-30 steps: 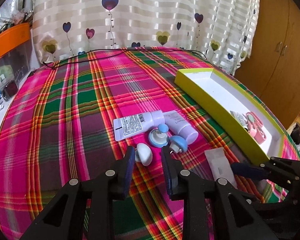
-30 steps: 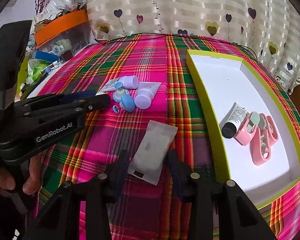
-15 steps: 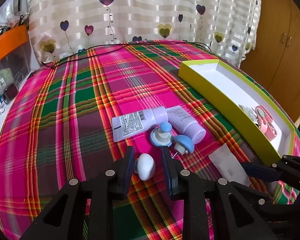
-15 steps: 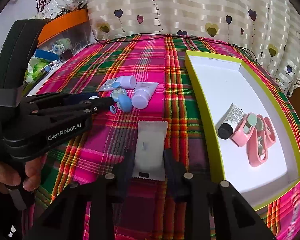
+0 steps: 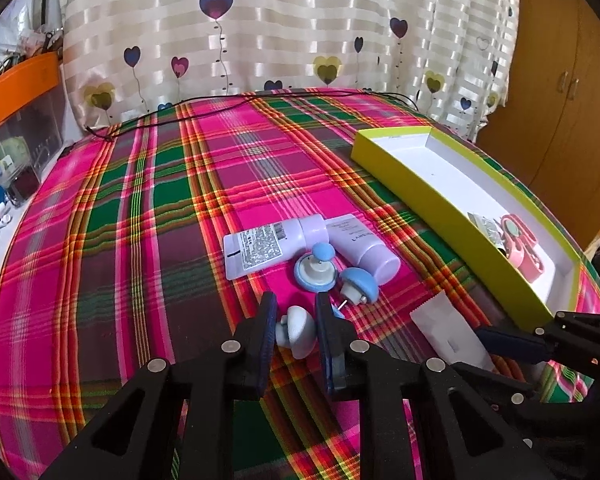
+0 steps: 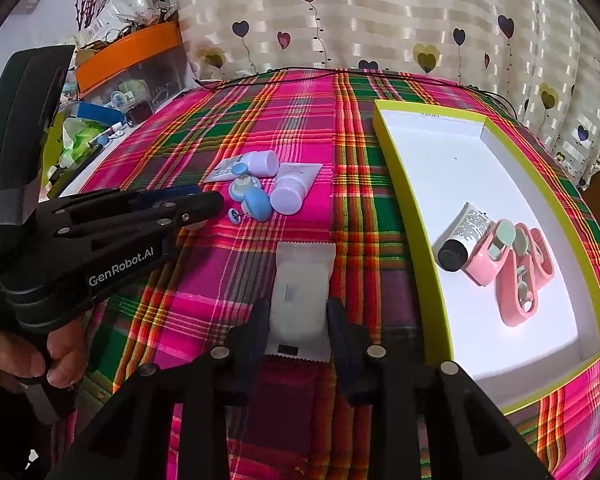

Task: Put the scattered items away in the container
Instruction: 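Grasp the white sachet with the right tool while the left tool grasps a white round cap, then lift and carry the sachet and white cap toward the box with both tools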

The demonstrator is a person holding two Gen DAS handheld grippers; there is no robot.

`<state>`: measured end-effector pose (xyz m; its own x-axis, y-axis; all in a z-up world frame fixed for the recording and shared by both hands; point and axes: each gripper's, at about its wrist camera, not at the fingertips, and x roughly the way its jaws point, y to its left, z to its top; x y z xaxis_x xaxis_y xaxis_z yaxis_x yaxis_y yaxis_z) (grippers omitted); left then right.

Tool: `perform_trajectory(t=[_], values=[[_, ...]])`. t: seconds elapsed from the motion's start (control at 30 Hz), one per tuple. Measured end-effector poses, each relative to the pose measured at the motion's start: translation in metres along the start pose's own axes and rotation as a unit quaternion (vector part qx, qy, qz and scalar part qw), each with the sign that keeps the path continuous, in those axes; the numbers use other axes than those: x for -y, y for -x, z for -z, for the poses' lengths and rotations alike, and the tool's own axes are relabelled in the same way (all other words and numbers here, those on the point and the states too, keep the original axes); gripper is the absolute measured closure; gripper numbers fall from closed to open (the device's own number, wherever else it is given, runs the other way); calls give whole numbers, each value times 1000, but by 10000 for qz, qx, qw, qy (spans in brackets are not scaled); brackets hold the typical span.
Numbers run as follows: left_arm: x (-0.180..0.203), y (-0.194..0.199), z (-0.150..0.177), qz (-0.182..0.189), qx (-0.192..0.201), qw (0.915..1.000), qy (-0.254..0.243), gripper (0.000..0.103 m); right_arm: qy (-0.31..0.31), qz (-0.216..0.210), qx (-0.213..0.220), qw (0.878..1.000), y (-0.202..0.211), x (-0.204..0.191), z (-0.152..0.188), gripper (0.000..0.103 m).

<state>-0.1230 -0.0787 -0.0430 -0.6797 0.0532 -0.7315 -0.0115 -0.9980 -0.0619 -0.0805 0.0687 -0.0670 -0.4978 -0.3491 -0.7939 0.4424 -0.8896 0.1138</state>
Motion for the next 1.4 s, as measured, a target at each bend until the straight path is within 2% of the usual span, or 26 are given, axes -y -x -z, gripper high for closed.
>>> perform_trajectory(t=[0.4,0.7,1.4], values=[[4,13,4,-70,51,10000,32,83,3,-92,155,9998,13,0,2,73],[2,28,10,-45,131,9998,165,83,-59,-140,404,9991,27,1,3,73],[4,61,24,16,291,9992,284,83,-40,-150,661,9977,50,-3,10,73]])
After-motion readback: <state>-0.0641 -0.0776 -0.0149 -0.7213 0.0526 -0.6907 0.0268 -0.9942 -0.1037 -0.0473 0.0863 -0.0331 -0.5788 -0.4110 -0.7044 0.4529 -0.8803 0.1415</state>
